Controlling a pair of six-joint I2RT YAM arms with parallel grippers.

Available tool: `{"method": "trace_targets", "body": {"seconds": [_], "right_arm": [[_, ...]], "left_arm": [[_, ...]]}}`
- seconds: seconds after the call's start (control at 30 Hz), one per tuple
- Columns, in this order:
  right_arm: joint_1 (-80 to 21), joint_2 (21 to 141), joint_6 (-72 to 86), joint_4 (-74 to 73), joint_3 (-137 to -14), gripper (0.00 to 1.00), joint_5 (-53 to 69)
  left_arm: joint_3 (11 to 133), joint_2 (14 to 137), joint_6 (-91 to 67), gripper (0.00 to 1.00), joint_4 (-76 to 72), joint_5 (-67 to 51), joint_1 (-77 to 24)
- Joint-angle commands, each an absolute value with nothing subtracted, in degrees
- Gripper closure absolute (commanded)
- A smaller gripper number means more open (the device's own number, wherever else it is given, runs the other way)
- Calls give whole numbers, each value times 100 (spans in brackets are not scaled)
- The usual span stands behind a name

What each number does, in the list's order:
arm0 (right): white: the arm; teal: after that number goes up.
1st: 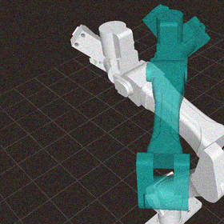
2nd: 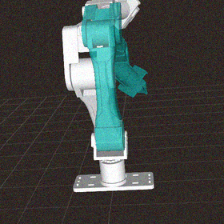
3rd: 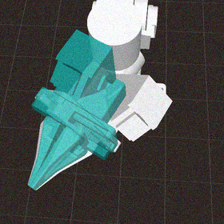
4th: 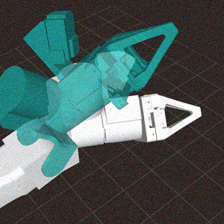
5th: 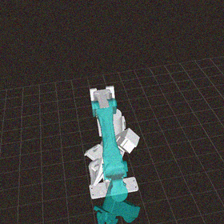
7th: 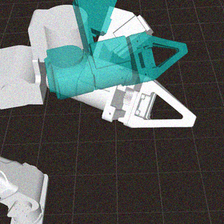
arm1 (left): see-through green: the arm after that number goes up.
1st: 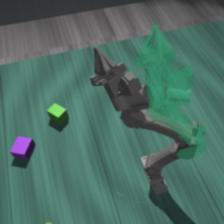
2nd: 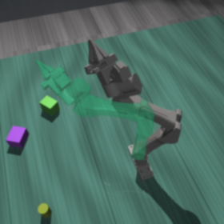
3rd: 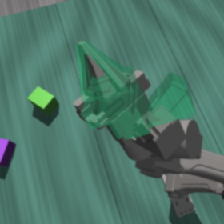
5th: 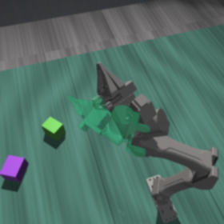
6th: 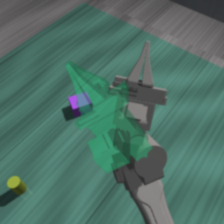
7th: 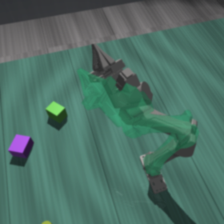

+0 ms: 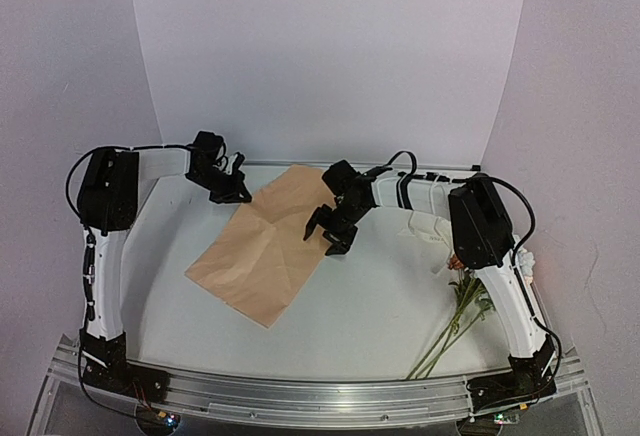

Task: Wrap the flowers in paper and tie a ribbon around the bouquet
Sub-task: Pick up the folded wrapping paper from the center of the board, then pass from the left arm to the right

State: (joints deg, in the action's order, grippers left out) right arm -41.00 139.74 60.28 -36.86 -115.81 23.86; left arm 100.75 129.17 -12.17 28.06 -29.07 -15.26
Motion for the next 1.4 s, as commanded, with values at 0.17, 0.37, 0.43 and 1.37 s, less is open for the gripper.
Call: {"method": "trace_targets", "body": {"seconds": [0.17,0.37,0.43,1.37], "right_arm": [[-4338,14158,6120,-3767,-11746,25,2396],[-4429,14408,6239,-3842,-12442,28,2427],[-4430,14438,6291,-3846,-12526,30,2416],[-4304,11033,4555,-5110,-10007,12,1482]], "left_arm": [[10021,11307,-1382,100,3563,-2337,-1746],[9498,10350,-1802,100,3913,-1756,-2498],[9276,10090,-2024,100,3937,-1519,-2800],[8767,8667,-2875,100,4424,1185,-4496]]}}
